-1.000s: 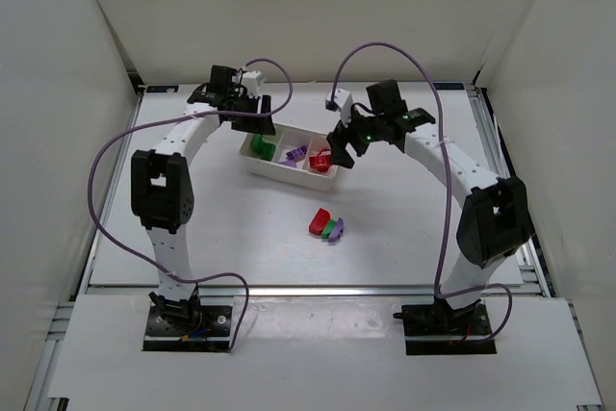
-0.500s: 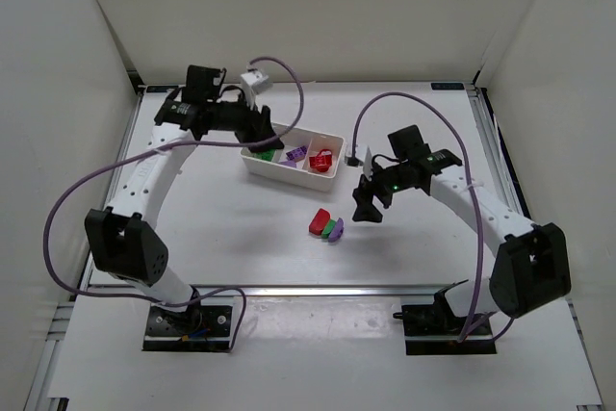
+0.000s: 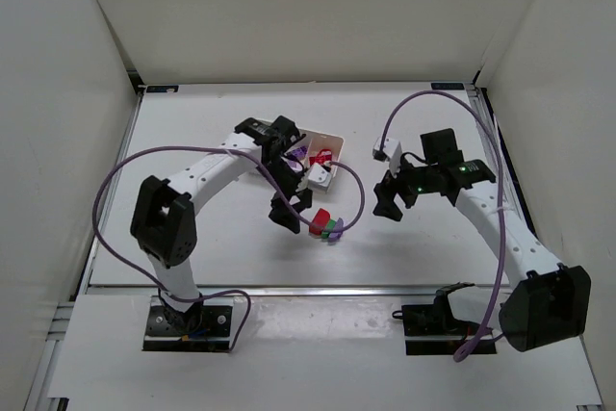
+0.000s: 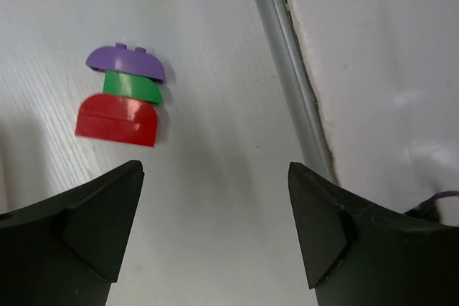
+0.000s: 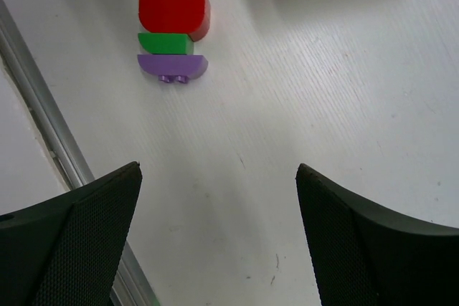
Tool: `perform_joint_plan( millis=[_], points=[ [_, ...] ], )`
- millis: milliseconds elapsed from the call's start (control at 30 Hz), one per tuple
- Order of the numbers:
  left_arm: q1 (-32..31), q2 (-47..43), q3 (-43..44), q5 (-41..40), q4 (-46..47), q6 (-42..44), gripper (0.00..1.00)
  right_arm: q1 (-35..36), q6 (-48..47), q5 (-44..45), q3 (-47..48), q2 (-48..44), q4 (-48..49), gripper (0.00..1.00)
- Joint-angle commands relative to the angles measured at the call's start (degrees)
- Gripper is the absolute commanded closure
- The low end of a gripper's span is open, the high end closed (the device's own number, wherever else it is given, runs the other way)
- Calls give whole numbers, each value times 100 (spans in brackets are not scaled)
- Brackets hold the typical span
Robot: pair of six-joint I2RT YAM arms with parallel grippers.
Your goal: Sort the legos into containers by color
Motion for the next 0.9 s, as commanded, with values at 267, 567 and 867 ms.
perform_joint_plan(
  millis=[267, 567, 867],
  points=[
    [-402, 1124, 625, -268, -129, 2195, 1, -563, 610, 583, 58, -783, -301, 8],
    [-419, 931, -280, -786, 1901, 1466, 1, -835, 866, 619, 31, -1109, -530, 8],
    [-428, 887, -597, -1041, 2947, 798, 1, -870, 830, 575, 31, -986, -451, 8]
  ],
)
